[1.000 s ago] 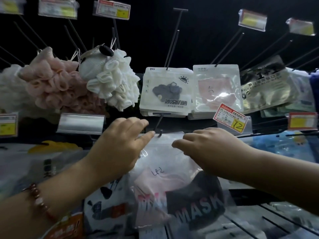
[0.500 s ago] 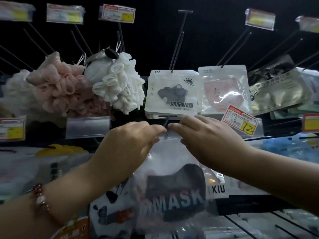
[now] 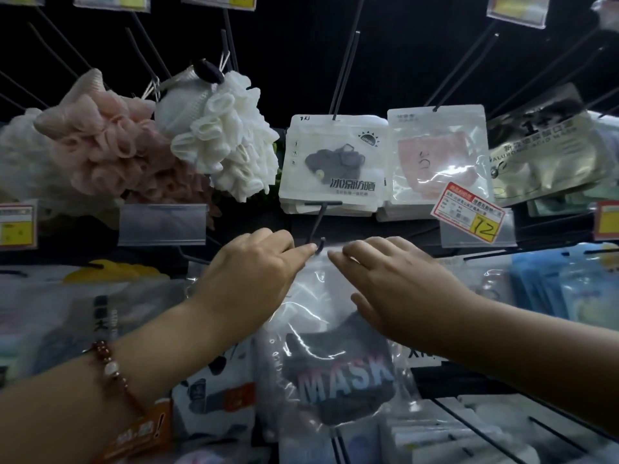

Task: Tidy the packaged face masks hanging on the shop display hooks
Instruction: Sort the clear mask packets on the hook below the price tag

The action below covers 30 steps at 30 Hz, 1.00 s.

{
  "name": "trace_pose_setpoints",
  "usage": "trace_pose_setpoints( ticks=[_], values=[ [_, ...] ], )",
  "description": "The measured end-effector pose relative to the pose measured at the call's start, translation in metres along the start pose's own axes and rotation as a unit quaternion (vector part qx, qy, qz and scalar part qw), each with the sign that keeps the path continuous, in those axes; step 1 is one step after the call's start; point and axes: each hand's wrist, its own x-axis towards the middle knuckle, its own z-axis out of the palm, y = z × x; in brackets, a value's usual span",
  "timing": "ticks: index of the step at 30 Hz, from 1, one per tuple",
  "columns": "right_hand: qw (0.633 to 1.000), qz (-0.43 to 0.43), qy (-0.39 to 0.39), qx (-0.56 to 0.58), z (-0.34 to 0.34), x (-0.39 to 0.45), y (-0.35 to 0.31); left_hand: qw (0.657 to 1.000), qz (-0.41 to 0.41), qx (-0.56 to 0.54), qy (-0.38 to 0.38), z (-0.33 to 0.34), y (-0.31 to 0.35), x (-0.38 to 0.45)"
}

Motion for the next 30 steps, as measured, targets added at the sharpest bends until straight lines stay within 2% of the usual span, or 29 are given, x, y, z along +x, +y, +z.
trace_pose_setpoints(
  ticks=[3,7,10,14,16,19,21,23,26,30],
  values=[
    [0.998,0.016,-0.042,0.035,0.001,-0.007,-0.015,0.999,-0.017,0.029,-0.017,0.000,0.006,-0.017],
    [0.978,0.080,-0.090,0.167,0.001,-0.024,-0.047,0.984,-0.139,-0.049,-0.104,-0.016,0.035,-0.072],
    [0.954,0.130,-0.109,0.246,0.006,-0.044,-0.086,0.947,-0.242,-0.114,-0.179,-0.031,0.054,-0.127],
    [0.916,0.197,-0.067,0.344,0.016,-0.067,-0.149,0.869,-0.375,-0.188,-0.264,-0.063,0.058,-0.187],
    [0.902,0.196,-0.063,0.378,0.018,-0.075,-0.181,0.854,-0.375,-0.189,-0.308,-0.079,0.056,-0.209],
    [0.869,0.170,-0.121,0.448,0.012,-0.079,-0.221,0.839,-0.369,-0.202,-0.346,-0.094,0.050,-0.231],
    [0.858,0.172,-0.163,0.456,0.010,-0.077,-0.237,0.834,-0.363,-0.202,-0.362,-0.097,0.043,-0.243],
    [0.850,0.187,-0.170,0.461,0.012,-0.075,-0.251,0.830,-0.363,-0.202,-0.372,-0.096,0.037,-0.252],
    [0.837,0.219,-0.164,0.474,0.015,-0.075,-0.263,0.838,-0.357,-0.221,-0.348,-0.088,0.033,-0.261],
    [0.820,0.266,-0.115,0.494,0.022,-0.077,-0.274,0.859,-0.335,-0.260,-0.286,-0.077,0.028,-0.271]
  ],
)
